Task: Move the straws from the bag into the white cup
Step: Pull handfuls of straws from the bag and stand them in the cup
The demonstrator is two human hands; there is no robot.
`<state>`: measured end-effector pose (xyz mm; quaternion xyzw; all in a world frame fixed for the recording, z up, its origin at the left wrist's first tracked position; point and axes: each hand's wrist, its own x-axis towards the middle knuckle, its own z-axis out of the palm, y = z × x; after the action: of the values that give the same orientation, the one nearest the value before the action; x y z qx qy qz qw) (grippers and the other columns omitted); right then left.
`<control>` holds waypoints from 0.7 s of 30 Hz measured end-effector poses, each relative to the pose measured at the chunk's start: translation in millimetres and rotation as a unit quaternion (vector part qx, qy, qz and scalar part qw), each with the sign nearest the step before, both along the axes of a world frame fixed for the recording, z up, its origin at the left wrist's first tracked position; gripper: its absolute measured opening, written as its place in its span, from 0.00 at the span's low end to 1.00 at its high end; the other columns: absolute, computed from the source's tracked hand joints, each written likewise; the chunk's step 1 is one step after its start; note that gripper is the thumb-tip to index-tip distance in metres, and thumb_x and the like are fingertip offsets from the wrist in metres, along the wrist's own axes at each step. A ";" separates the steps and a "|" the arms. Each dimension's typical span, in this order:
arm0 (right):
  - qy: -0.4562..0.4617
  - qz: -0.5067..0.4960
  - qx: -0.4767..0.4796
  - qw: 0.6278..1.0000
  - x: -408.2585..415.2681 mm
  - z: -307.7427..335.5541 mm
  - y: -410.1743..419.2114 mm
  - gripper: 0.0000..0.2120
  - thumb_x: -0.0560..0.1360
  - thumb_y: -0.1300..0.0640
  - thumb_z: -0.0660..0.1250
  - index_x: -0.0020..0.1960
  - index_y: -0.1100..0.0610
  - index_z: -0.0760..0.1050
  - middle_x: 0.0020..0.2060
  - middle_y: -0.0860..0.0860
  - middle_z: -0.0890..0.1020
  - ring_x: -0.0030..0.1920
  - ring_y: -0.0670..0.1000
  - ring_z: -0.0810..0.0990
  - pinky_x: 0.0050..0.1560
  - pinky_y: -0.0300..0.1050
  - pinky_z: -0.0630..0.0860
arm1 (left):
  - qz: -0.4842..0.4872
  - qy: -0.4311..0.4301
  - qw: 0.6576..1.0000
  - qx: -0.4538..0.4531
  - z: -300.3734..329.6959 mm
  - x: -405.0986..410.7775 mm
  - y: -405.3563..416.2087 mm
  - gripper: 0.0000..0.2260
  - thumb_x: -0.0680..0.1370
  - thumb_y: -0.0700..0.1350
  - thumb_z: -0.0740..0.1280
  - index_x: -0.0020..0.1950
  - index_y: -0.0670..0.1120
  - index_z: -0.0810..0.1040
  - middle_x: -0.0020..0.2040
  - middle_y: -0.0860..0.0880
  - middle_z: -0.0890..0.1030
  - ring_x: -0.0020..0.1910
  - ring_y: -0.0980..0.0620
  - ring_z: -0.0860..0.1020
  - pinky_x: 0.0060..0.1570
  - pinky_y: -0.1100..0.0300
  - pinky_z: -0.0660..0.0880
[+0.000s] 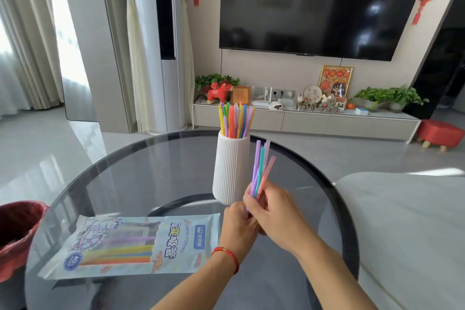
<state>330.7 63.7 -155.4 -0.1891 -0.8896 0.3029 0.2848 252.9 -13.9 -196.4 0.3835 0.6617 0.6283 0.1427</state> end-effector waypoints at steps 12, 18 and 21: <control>0.074 -0.055 -0.042 0.995 2.3 51.9 39.2 0.10 0.84 0.51 0.65 0.45 0.51 0.80 0.28 0.47 0.82 0.28 0.42 0.77 0.33 0.36 0.73 | 0.036 0.173 0.980 -0.097 81.0 -80.5 -35.5 0.22 0.71 0.33 0.70 0.63 0.46 0.75 0.50 0.46 0.79 0.49 0.47 0.80 0.51 0.53 0.80; 0.295 -0.069 -0.095 0.948 -23.0 124.0 65.1 0.11 0.83 0.50 0.65 0.47 0.56 0.79 0.28 0.49 0.81 0.27 0.45 0.77 0.34 0.41 0.73 | 0.041 0.101 0.988 -0.114 135.6 -109.1 -11.5 0.36 0.74 0.33 0.67 0.80 0.45 0.57 0.71 0.46 0.71 0.69 0.47 0.71 0.63 0.58 0.71; 0.279 -0.082 -0.044 0.956 -43.4 135.3 68.1 0.10 0.84 0.54 0.65 0.51 0.59 0.79 0.29 0.50 0.81 0.28 0.44 0.78 0.36 0.42 0.74 | 0.019 0.062 0.992 -0.107 139.5 -109.4 -3.5 0.34 0.76 0.34 0.65 0.80 0.47 0.57 0.73 0.47 0.71 0.69 0.47 0.72 0.68 0.48 0.73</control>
<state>287.3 131.7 -20.1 -0.1820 -0.7421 0.3576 0.5369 143.5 -17.5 -56.9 0.3914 0.7400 0.5313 0.1298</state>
